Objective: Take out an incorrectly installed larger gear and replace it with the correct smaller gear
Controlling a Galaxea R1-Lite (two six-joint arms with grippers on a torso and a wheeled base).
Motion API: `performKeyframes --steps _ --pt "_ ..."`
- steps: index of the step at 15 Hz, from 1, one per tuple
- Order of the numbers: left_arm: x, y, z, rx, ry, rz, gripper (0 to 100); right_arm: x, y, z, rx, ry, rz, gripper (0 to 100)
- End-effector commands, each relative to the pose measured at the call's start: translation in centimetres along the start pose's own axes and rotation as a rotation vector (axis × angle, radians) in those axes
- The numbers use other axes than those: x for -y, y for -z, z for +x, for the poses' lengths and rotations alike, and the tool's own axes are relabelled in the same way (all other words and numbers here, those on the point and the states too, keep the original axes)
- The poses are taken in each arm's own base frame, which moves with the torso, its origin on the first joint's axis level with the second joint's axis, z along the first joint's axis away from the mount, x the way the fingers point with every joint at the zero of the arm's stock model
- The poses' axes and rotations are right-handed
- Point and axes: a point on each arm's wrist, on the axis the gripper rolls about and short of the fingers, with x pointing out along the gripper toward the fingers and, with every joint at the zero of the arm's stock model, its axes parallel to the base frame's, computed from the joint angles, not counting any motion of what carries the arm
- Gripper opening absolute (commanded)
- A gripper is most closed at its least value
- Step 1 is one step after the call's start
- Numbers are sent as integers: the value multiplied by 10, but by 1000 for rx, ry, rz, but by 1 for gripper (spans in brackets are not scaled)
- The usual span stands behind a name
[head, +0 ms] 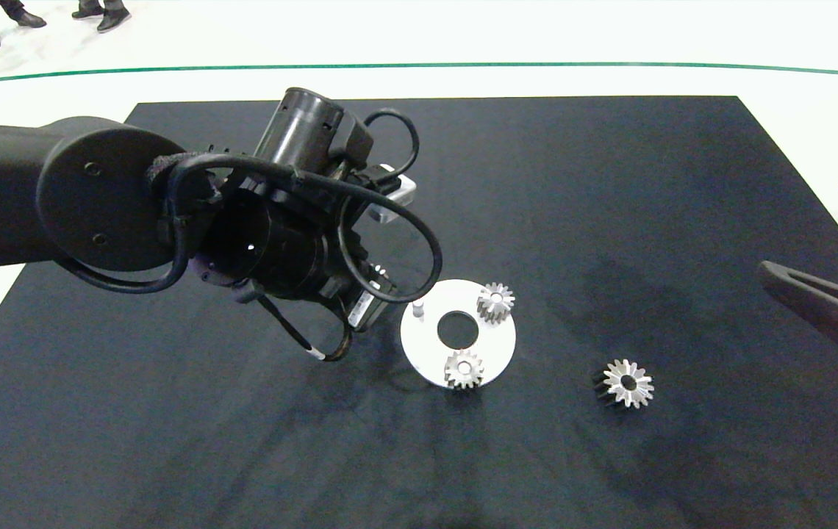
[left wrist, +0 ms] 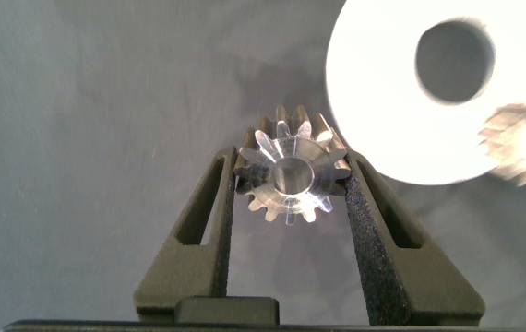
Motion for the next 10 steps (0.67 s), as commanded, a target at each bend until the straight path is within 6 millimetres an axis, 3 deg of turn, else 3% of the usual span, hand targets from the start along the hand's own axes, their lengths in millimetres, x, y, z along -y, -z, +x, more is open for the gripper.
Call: performKeyframes --steps 1,5,10 --pt "21 -13 2 -4 49 16 16 0 0 0 -1 2 -4 100" --pt "37 -20 13 -4 75 38 16 -1 1 1 -5 -1 -5 100" --pt "33 -24 31 -22 28 41 16 -1 2 1 -8 0 -6 100"
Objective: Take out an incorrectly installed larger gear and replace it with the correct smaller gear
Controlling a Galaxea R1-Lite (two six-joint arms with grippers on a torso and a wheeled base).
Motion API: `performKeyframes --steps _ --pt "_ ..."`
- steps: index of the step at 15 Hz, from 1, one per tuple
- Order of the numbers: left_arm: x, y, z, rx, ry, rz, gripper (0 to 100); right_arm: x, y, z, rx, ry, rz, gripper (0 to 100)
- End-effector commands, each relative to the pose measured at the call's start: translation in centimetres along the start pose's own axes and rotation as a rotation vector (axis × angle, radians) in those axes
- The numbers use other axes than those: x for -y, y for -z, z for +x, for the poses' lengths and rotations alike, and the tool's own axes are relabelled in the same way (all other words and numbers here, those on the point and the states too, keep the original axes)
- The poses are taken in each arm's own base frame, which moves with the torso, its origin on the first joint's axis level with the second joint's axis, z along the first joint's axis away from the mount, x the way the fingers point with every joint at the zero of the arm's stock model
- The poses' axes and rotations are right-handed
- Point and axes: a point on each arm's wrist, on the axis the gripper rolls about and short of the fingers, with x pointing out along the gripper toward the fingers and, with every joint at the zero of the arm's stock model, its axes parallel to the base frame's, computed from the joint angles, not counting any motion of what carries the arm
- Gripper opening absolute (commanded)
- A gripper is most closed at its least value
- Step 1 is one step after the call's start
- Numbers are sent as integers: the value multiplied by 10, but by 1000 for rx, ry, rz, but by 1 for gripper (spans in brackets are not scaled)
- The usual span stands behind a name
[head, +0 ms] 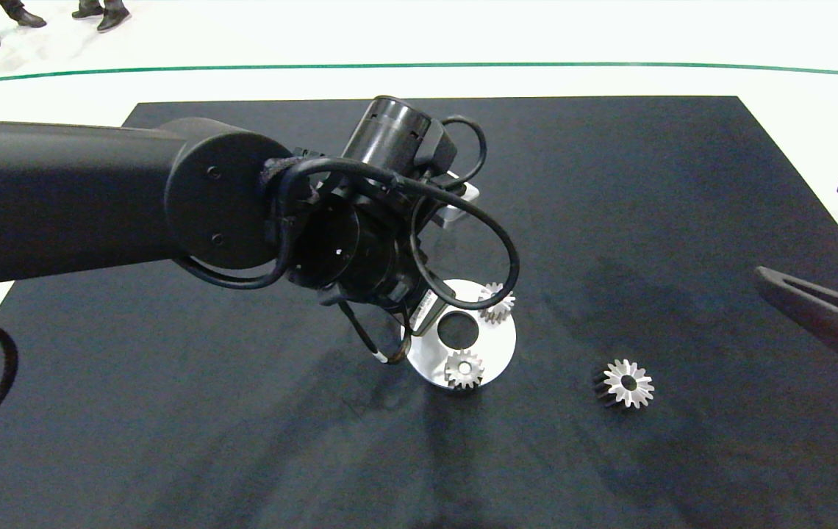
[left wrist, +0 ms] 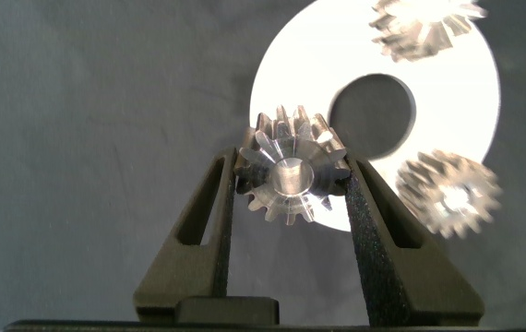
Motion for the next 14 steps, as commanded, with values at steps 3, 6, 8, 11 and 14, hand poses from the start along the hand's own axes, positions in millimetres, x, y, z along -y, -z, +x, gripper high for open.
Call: performKeyframes --steps 3,6,8,11,14 --pt "-10 5 14 -39 -23 -15 16 0 1 0 -4 1 -3 100" --pt "-14 9 12 -65 -25 -17 16 -1 1 1 -4 1 -3 100" --pt "-13 9 11 -64 -21 -15 16 -1 1 1 -4 1 -5 100" --pt "-10 8 11 -60 -18 -10 16 -1 1 1 -4 1 -3 100" --pt "-2 6 14 -58 -5 0 16 -1 2 2 -9 -1 -5 100"
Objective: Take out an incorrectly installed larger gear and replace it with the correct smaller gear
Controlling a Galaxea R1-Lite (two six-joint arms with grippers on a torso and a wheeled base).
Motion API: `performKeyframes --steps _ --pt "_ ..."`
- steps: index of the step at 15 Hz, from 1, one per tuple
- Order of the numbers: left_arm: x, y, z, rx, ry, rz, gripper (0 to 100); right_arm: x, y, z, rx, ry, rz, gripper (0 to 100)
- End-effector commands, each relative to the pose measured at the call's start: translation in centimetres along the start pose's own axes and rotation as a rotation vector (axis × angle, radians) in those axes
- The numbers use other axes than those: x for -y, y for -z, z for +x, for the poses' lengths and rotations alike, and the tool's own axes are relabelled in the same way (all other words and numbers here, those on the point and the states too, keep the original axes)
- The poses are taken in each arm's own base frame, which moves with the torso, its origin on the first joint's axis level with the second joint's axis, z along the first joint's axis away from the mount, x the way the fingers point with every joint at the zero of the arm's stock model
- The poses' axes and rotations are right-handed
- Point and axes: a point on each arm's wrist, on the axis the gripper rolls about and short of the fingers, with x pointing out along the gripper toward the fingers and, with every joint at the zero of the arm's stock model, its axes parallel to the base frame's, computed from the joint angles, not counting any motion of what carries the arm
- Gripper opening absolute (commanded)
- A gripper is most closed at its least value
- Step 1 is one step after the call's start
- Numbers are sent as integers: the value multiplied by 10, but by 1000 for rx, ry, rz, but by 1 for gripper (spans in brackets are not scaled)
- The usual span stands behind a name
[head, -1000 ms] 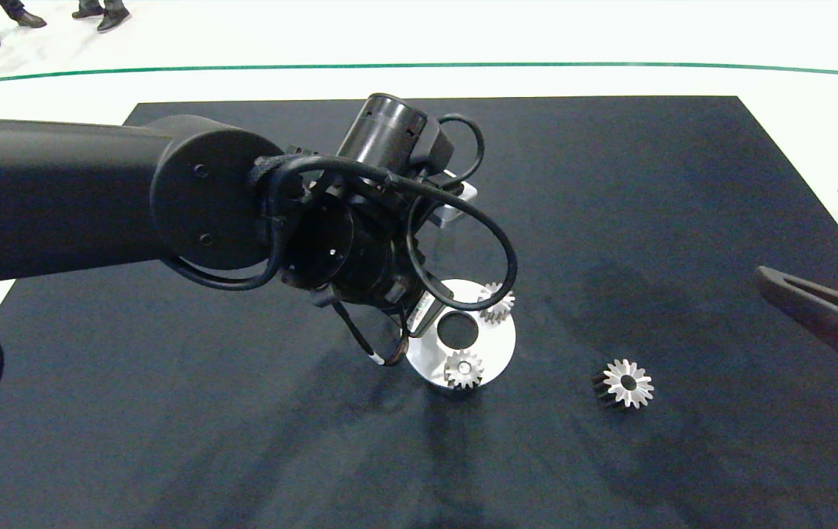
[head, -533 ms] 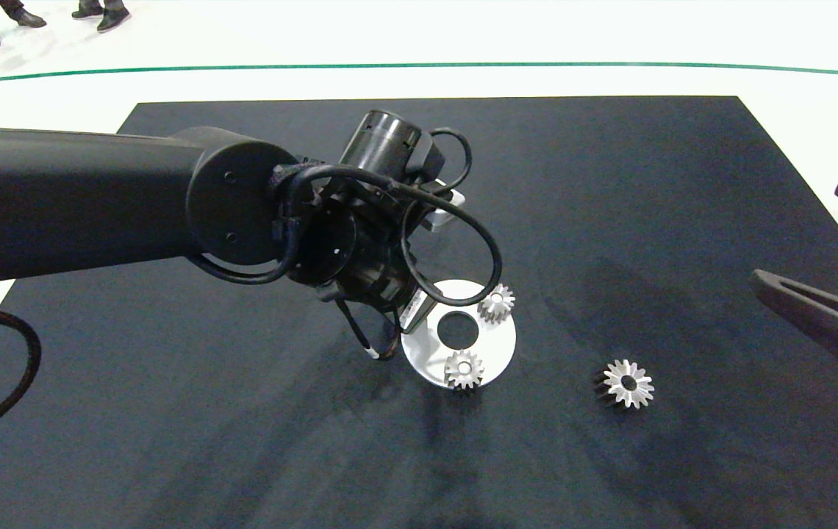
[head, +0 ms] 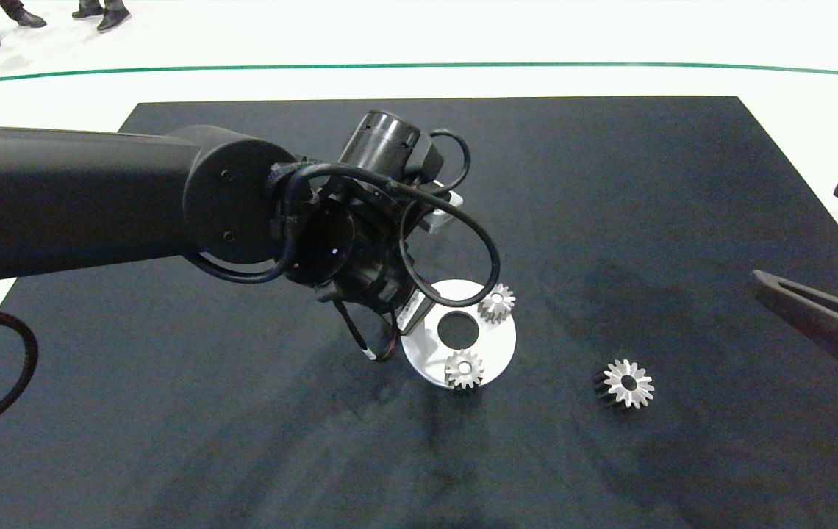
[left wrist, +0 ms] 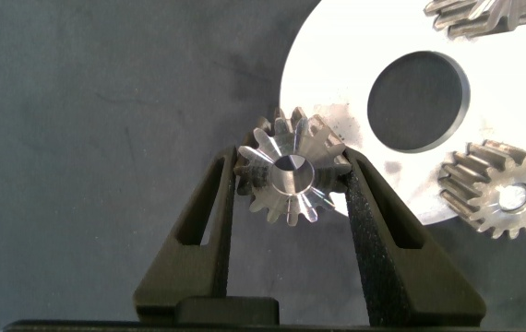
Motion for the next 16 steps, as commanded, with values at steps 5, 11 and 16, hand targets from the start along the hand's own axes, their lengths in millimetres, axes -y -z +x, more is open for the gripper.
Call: performKeyframes --steps 5,11,16 --pt "9 -2 7 -8 15 15 16 0 0 1 -3 1 -3 100" --pt "10 -5 4 8 16 18 100 -1 1 2 -5 -1 -3 100" --pt "10 -6 3 11 16 4 100 -1 1 2 -5 -1 -3 100"
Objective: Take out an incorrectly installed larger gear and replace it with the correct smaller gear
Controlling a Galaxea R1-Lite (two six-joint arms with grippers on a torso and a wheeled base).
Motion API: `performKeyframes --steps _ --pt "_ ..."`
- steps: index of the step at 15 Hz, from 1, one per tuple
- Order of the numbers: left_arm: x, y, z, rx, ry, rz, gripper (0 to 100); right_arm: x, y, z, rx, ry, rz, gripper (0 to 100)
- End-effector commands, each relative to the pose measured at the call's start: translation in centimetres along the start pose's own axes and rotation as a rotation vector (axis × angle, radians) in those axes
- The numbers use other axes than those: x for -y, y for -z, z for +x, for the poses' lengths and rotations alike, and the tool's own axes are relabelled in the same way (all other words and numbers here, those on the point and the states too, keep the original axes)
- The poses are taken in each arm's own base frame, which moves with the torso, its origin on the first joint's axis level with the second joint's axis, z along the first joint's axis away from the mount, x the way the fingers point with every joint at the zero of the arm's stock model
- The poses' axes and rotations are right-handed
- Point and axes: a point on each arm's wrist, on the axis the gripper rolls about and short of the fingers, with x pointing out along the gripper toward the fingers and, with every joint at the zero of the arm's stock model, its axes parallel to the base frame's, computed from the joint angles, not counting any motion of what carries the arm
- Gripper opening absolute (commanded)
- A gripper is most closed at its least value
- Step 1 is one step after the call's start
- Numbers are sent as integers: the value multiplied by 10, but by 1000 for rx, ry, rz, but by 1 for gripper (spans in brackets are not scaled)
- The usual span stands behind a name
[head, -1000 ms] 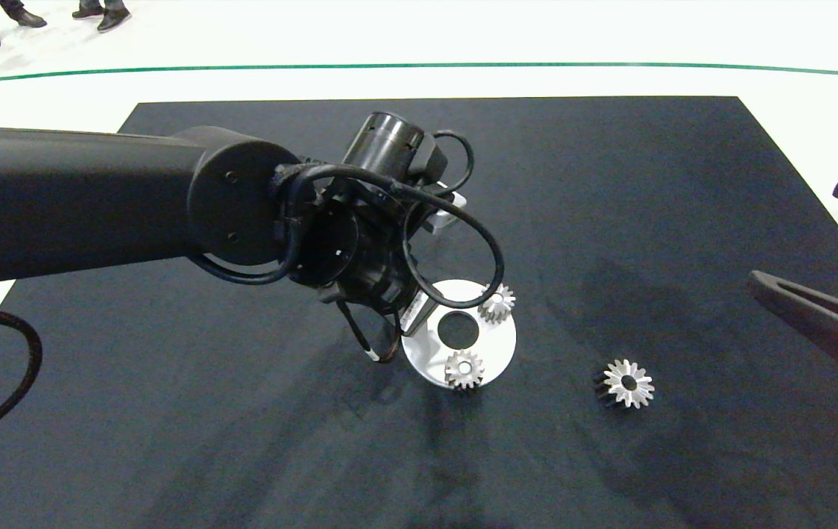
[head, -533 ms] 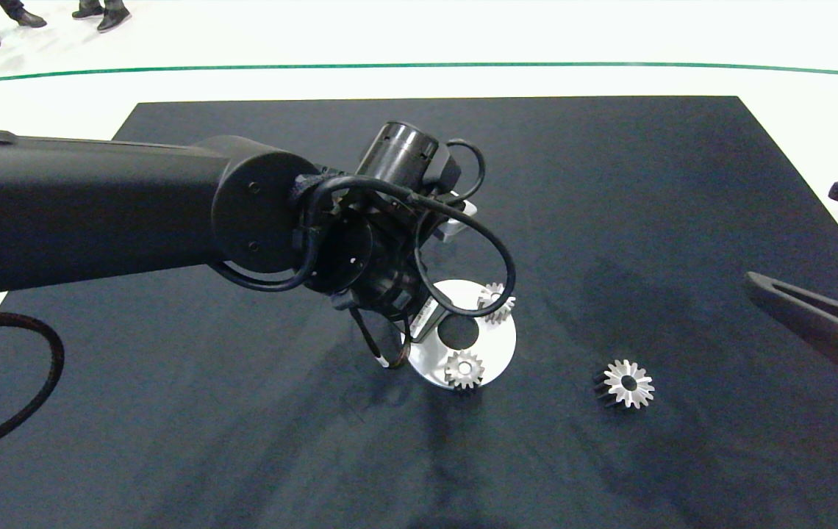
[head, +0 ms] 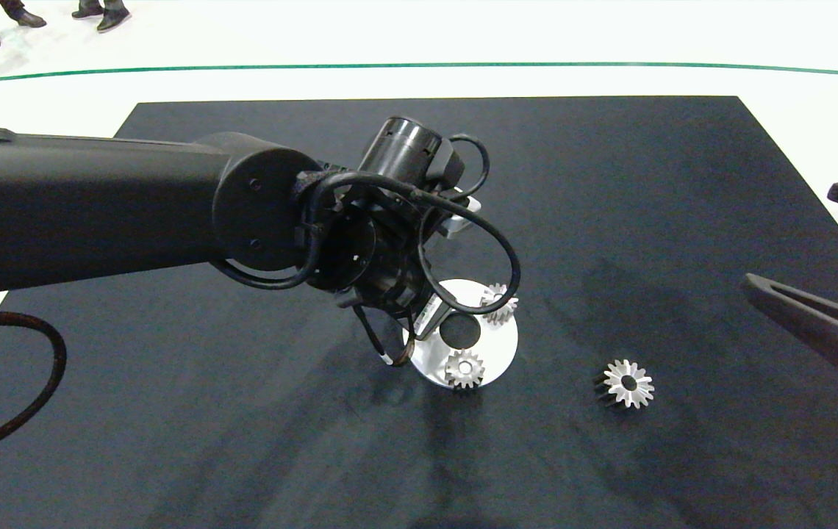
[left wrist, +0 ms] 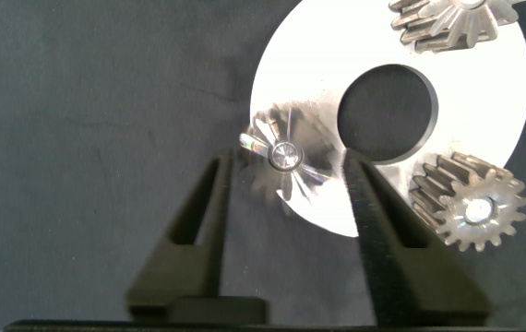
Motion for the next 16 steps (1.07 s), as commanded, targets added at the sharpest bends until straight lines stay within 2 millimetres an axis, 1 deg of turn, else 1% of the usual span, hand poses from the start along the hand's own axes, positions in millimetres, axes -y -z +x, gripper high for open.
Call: performKeyframes --steps 1,2,3,4,5,6,7,8,9,10,11,12,13,14,15,16 --pt "0 0 0 -3 -2 -21 100 0 0 0 1 1 -2 100" --pt "-2 1 -2 -3 -4 -33 100 0 0 0 0 3 -2 100" --pt "-4 1 -7 6 -11 -59 100 0 0 0 0 3 -2 100" --pt "-9 2 -18 20 -21 -82 100 0 0 0 0 3 -2 100" --pt "-23 10 -43 39 -69 -120 100 0 0 0 2 3 -3 100" --pt "-35 24 -65 40 -117 -140 100 1 -4 1 11 13 0 100" --pt "-48 38 -92 75 -152 -178 100 2 -8 4 24 12 7 100" --pt "-59 61 -128 171 -207 -236 100 3 -9 4 25 25 8 100" --pt "-64 78 -156 268 -252 -268 100 5 -11 4 30 38 13 100" --pt "-65 88 -173 338 -294 -291 100 7 -12 3 33 50 15 100" --pt "-67 112 -199 424 -444 -327 100 14 -11 2 19 116 11 100" --pt "-69 134 -219 473 -542 -292 100 20 -7 0 -7 200 -1 100" --pt "-68 158 -234 508 -627 -280 100 26 1 -5 -45 276 -20 100" --pt "-62 183 -245 538 -691 -304 100 31 10 -13 -74 348 -28 100" --pt "-56 201 -253 559 -724 -320 100 34 17 -21 -98 408 -31 100" --pt "-44 227 -260 575 -748 -333 100 38 25 -35 -126 527 -35 100"
